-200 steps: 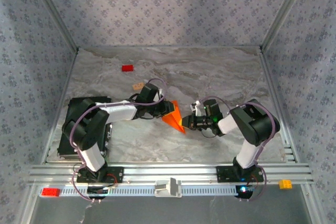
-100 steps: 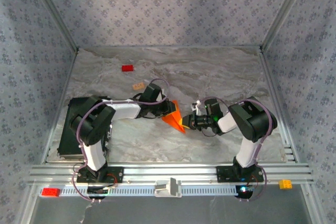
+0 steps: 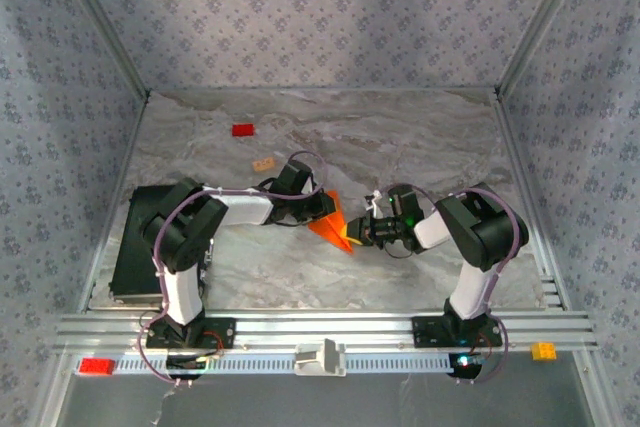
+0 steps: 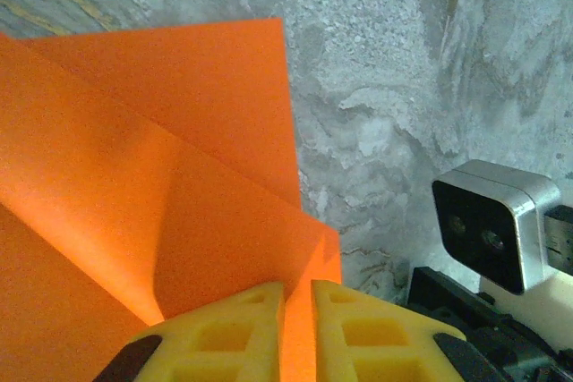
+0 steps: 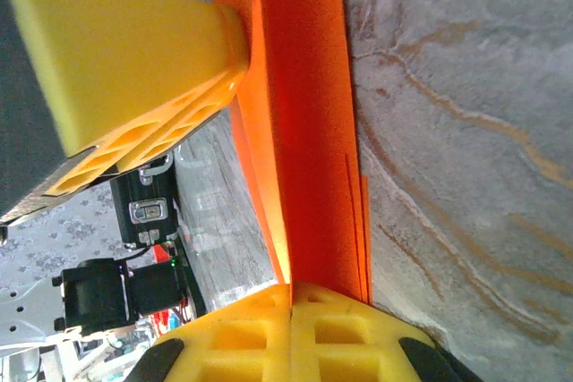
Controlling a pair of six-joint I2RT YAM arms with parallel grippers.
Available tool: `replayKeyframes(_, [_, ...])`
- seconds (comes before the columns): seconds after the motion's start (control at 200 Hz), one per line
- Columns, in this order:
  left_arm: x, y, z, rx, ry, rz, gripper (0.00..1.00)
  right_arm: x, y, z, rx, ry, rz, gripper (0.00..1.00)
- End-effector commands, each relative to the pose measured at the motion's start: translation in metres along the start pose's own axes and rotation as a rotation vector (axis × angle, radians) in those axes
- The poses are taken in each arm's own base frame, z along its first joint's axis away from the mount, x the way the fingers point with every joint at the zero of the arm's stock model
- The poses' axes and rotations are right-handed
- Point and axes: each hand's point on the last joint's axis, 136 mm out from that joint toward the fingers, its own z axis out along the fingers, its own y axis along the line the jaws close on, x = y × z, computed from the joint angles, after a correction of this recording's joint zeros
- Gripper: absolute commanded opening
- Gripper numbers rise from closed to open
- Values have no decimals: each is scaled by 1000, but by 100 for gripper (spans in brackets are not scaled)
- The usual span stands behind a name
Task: Fold a paper plane with a square sheet of paper (pick it up from the middle)
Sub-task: Fourth fold the wing at the center of the table.
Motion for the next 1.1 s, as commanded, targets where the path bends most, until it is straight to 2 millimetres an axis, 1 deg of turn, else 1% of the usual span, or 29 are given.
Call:
replayKeyframes(0.0, [-4, -2, 4, -6, -9, 19, 15, 0, -20, 0, 70, -8, 47, 2])
replayKeyframes(0.46, [-2, -2, 11, -8, 11, 26, 15, 3, -28, 0, 94, -6, 65, 2])
replayKeyframes(0.894, [8, 14, 19, -56, 52, 23, 13, 3, -31, 0, 110, -6, 73, 2])
replayKeyframes(1.094, [12, 22, 20, -79, 68, 21, 13, 3, -29, -1, 116, -8, 67, 6])
